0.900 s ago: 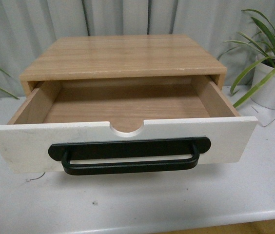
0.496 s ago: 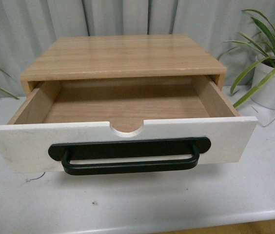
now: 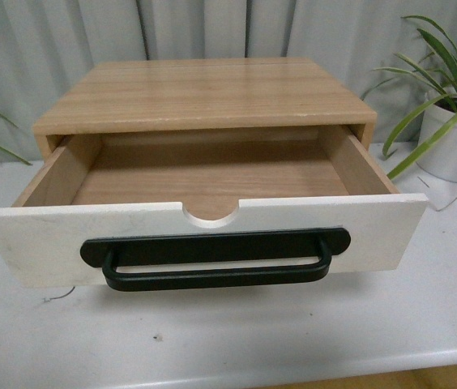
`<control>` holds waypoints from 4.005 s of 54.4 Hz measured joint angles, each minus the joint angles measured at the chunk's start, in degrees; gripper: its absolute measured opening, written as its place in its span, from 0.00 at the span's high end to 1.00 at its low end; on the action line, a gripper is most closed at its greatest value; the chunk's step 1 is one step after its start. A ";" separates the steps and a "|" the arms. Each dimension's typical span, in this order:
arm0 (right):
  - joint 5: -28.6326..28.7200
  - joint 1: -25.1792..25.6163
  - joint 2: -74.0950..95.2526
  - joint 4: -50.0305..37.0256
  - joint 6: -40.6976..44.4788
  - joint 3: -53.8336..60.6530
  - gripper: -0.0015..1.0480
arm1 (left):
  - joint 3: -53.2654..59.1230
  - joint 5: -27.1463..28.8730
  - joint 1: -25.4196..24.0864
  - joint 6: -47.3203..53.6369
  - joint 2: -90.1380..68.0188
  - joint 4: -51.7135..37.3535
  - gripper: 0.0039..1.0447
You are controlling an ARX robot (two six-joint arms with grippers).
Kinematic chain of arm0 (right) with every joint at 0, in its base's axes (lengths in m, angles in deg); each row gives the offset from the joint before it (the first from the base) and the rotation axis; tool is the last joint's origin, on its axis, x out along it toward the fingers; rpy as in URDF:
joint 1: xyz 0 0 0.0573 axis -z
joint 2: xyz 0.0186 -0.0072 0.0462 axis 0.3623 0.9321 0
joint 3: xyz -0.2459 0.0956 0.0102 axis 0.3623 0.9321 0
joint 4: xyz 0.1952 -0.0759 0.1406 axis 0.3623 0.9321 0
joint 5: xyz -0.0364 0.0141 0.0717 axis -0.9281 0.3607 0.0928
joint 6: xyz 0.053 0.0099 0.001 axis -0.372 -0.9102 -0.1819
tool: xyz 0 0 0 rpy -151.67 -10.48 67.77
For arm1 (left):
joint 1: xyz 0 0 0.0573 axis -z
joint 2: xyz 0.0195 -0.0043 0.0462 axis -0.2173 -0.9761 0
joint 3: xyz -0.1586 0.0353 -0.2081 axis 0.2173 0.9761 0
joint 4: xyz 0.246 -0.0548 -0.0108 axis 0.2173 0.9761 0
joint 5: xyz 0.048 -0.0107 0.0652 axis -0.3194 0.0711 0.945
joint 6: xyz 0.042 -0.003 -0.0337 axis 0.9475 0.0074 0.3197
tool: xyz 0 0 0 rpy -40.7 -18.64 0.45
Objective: Close drawer sideways
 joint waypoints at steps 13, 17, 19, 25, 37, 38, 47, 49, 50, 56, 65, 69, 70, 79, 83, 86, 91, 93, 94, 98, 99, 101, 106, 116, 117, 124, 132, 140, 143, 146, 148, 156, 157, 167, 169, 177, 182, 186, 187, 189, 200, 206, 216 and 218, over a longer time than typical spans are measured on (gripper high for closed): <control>0.00 0.00 0.00 0.00 0.00 0.00 0.06 | 0.00 0.00 0.00 0.02 0.00 0.02 0.06; 0.00 0.00 0.00 0.00 0.00 0.00 0.06 | 0.00 0.00 0.00 0.02 0.00 0.00 0.06; 0.00 0.00 0.00 0.00 0.00 0.00 0.06 | 0.00 0.00 0.00 0.00 0.00 0.00 0.06; 0.00 0.00 0.00 0.00 0.00 0.00 0.06 | 0.00 0.00 0.00 0.02 0.00 0.00 0.06; -13.46 -6.67 7.56 6.86 -9.38 -3.15 0.06 | -0.70 6.58 4.26 -1.68 -2.27 3.23 0.06; -14.49 -7.41 9.05 6.60 -11.23 -3.58 0.06 | -0.96 8.04 5.90 -1.64 -3.48 3.23 0.06; -7.50 -12.07 20.79 9.40 -11.61 -11.39 0.06 | -3.89 6.80 19.32 2.05 -12.63 1.84 0.06; -2.97 -14.29 24.44 11.37 -9.16 -13.35 0.06 | -5.05 5.14 22.03 4.26 -15.85 0.81 0.06; -0.92 -14.91 25.79 11.80 -8.13 -13.84 0.06 | -5.49 4.33 22.99 5.14 -17.18 0.57 0.06; 6.19 -18.27 32.20 12.83 -1.97 -16.20 0.06 | -7.06 -0.50 26.49 10.91 -25.03 -0.92 0.06; 9.46 -21.57 39.36 9.46 4.98 -19.56 0.06 | -9.27 -3.98 26.12 17.35 -35.23 -4.85 0.06; 10.73 -22.25 42.97 8.28 7.43 -20.22 0.06 | -10.86 -4.68 26.10 19.87 -38.88 -5.81 0.06; 10.99 -22.34 43.58 8.15 7.87 -20.24 0.06 | -11.06 -4.83 26.10 20.15 -39.41 -5.92 0.06; 13.25 -24.09 52.41 6.03 11.98 -20.94 0.06 | -13.09 -6.69 25.83 24.61 -45.79 -5.90 0.06; 13.88 -24.44 56.08 5.01 13.86 -21.97 0.06 | -13.64 -7.43 25.31 26.29 -48.24 -5.81 0.06; 14.69 -24.33 59.52 3.72 15.47 -23.45 0.06 | -14.51 -8.11 24.94 28.06 -50.16 -4.76 0.06; 15.52 -23.85 64.43 1.88 17.31 -25.88 0.06 | -15.50 -8.81 24.15 30.45 -53.18 -5.79 0.06; 15.74 -23.47 67.12 0.83 17.99 -27.06 0.06 | -16.28 -8.87 23.63 31.34 -55.06 -7.13 0.06; 15.85 -23.17 68.19 0.52 18.40 -27.56 0.06 | -16.61 -8.85 23.26 31.67 -55.93 -8.02 0.06; 16.39 -22.51 71.95 -0.52 19.34 -29.48 0.06 | -18.21 -8.57 21.92 32.61 -59.19 -10.67 0.06; 16.41 -22.29 72.50 -0.74 19.45 -29.77 0.06 | -18.40 -8.57 21.77 32.81 -59.67 -11.04 0.06; 16.48 -22.03 74.64 -1.16 20.02 -31.08 0.06 | -19.37 -8.35 21.20 33.18 -61.53 -12.15 0.06; 16.48 -20.94 80.52 -2.62 21.59 -35.06 0.06 | -21.68 -8.17 19.93 34.45 -66.58 -14.27 0.06; 16.44 -19.06 89.50 -3.87 22.97 -42.91 0.06 | -26.80 -7.26 18.67 36.24 -77.72 -19.56 0.06; 16.26 -19.06 90.62 -4.07 23.08 -44.04 0.06 | -27.71 -6.78 18.43 36.39 -78.99 -20.06 0.06; 15.63 -18.27 95.45 -4.83 23.28 -49.05 0.06 | -33.40 -5.64 17.16 37.40 -85.68 -21.35 0.06; 14.95 -17.77 100.74 -4.74 23.30 -55.41 0.06 | -39.87 -4.50 16.37 37.86 -92.80 -21.97 0.06; 14.19 -17.14 103.89 -4.74 23.21 -59.36 0.06 | -43.54 -3.37 16.00 38.03 -96.72 -22.18 0.06; 13.27 -16.96 105.07 -4.96 22.97 -60.89 0.06 | -44.68 -3.02 15.78 38.05 -97.98 -22.25 0.06; 13.35 -16.81 105.72 -4.46 22.43 -61.70 0.06 | -44.76 -2.62 15.80 38.05 -98.68 -22.58 0.06; 13.33 -16.81 106.01 -4.61 22.12 -61.77 0.06 | -44.96 -2.51 15.80 38.05 -98.99 -22.56 0.06; 13.05 -16.87 107.10 -6.12 20.22 -61.81 0.07 | -45.53 -1.97 15.80 37.77 -100.08 -22.56 0.06; 13.07 -16.90 107.10 -6.08 20.09 -61.79 0.07 | -45.53 -1.97 15.80 37.64 -100.02 -22.53 0.06; 13.51 -16.92 101.85 -6.93 20.52 -56.57 0.07 | -41.64 -1.68 16.35 36.70 -93.96 -24.30 0.06; 13.53 -16.85 100.39 -7.23 20.74 -55.08 0.07 | -40.59 -1.70 16.48 36.28 -92.11 -24.63 0.06; 13.42 -16.04 89.46 -11.67 20.65 -45.31 0.07 | -31.91 -1.84 17.09 33.77 -79.97 -26.88 0.06; 12.70 -15.06 79.71 -14.03 18.95 -36.89 0.07 | -23.85 -3.26 17.18 29.86 -71.14 -25.14 0.06; 11.69 -14.29 74.07 -13.64 17.59 -32.20 0.07 | -19.63 -3.58 16.48 27.06 -65.83 -23.04 0.06; 11.58 -14.10 72.91 -13.33 17.27 -31.28 0.07 | -18.86 -3.58 16.22 26.51 -64.67 -22.67 0.06; 10.45 -13.49 68.26 -11.87 15.89 -27.71 0.07 | -16.24 -3.39 15.04 24.35 -59.74 -20.92 0.06; 3.13 -15.06 43.52 -1.86 9.79 -16.41 0.07 | -9.09 1.62 12.04 14.56 -32.68 -9.81 0.06; -4.17 -15.76 31.71 0.22 5.07 -11.82 0.07 | -5.46 4.55 5.60 7.58 -21.92 -6.93 0.06; -9.68 -15.78 28.61 -1.33 3.21 -9.77 0.07 | -5.09 5.09 5.31 4.74 -20.61 -6.91 0.06; -9.68 -15.78 28.61 -1.33 3.17 -9.77 0.07 | -5.09 5.11 5.29 4.66 -20.61 -6.93 0.06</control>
